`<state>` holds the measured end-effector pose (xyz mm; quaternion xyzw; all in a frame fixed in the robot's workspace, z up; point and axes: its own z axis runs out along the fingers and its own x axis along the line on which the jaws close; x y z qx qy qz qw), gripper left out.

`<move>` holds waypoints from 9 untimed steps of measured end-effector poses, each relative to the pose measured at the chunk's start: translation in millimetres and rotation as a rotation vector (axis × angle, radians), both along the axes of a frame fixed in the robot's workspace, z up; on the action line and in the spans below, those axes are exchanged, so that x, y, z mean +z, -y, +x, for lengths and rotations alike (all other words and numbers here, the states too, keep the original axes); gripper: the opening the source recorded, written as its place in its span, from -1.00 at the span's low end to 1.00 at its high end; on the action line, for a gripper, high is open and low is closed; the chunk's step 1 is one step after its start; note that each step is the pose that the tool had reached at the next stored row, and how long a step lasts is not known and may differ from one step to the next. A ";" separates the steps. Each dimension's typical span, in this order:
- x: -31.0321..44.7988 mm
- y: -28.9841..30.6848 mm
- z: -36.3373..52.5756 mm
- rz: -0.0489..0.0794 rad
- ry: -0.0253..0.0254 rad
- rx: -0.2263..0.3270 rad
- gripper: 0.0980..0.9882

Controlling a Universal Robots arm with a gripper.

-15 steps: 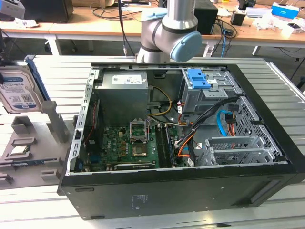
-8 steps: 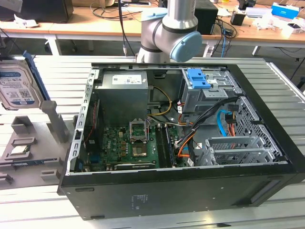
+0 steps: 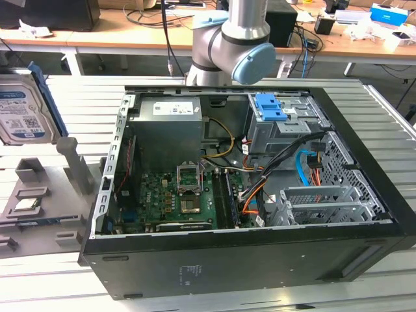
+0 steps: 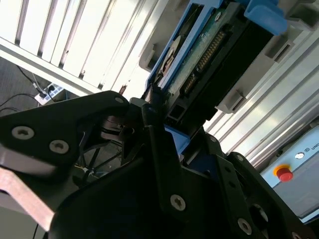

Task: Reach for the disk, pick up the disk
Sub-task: 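Pick up the disk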

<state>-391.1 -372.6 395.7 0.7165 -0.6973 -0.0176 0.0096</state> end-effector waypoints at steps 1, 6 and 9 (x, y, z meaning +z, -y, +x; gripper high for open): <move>1.8 0.0 0.1 0.000 0.0000 0.000 -0.39; 7.7 0.0 0.6 0.000 -0.0001 0.000 -0.39; 11.1 0.0 1.0 0.000 -0.0001 0.000 -0.39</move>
